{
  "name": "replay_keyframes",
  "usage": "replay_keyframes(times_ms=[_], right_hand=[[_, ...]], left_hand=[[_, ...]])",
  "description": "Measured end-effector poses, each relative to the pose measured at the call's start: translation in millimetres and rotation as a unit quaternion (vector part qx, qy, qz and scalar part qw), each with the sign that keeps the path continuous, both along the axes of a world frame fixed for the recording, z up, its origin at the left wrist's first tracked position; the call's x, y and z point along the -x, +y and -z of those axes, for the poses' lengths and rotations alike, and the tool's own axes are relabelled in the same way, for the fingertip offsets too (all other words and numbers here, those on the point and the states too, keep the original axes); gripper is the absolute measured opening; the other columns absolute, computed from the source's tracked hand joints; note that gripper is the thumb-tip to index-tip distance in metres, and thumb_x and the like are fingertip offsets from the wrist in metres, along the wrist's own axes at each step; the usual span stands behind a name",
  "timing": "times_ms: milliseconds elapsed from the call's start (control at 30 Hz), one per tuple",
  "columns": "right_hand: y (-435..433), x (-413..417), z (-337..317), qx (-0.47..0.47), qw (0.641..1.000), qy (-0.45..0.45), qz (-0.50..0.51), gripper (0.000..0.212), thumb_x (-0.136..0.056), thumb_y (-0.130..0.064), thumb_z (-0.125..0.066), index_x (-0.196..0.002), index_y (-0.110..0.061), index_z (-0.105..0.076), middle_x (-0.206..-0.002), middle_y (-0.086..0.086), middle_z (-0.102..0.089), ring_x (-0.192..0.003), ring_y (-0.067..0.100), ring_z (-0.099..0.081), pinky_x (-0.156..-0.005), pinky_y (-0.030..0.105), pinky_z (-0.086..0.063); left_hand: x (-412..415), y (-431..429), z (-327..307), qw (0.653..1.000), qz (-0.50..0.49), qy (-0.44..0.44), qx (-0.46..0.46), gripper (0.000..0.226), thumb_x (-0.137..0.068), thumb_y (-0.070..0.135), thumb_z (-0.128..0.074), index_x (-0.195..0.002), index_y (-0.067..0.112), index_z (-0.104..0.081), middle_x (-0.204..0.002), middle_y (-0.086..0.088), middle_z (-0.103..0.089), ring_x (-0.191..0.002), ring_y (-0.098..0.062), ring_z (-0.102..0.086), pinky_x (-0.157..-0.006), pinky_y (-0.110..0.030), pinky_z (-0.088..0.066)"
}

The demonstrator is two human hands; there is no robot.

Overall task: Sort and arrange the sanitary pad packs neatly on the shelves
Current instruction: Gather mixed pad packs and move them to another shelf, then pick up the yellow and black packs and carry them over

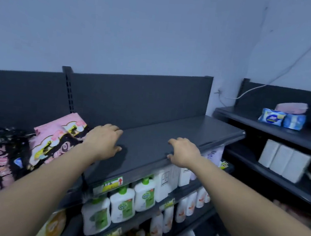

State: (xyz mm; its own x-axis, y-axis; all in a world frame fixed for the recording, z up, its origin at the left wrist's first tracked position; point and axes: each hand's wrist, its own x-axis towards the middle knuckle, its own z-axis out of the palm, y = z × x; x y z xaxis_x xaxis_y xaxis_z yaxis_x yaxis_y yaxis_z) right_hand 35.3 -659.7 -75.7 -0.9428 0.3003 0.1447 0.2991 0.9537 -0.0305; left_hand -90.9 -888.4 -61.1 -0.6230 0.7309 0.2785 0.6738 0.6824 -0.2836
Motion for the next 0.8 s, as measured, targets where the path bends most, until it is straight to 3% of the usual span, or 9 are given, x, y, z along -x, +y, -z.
replay_keyframes(times_ms=[300,567,800], right_hand=[[123,-102,-15,-0.010,0.996,0.017,0.090,0.042,-0.090,-0.029,-0.055,-0.129,-0.016,-0.049,-0.128,0.011,-0.051,-0.122,0.031,-0.045,-0.096,0.039,-0.042],[223,-194,-20,-0.017,0.987,0.024,0.155,0.051,-0.088,-0.037,-0.061,-0.134,-0.018,-0.048,-0.130,0.010,-0.051,-0.124,0.031,-0.046,-0.100,0.039,-0.043],[300,-273,-17,-0.019,0.976,0.014,0.217,0.052,-0.089,-0.037,-0.059,-0.136,-0.019,-0.046,-0.133,0.009,-0.049,-0.126,0.030,-0.044,-0.097,0.039,-0.044]], left_hand=[[-69,153,-12,0.996,0.088,0.001,-0.005,0.053,-0.092,0.047,-0.050,-0.135,0.016,-0.045,-0.143,0.000,-0.044,-0.133,-0.020,-0.038,-0.104,-0.035,-0.038],[-139,280,-13,0.988,0.151,-0.003,-0.022,0.054,-0.092,0.047,-0.051,-0.136,0.015,-0.044,-0.142,-0.002,-0.045,-0.132,-0.022,-0.039,-0.103,-0.036,-0.039],[-198,380,-6,0.978,0.208,-0.006,-0.029,0.047,-0.090,0.047,-0.053,-0.128,0.018,-0.049,-0.129,0.000,-0.052,-0.125,-0.021,-0.044,-0.095,-0.036,-0.041]])
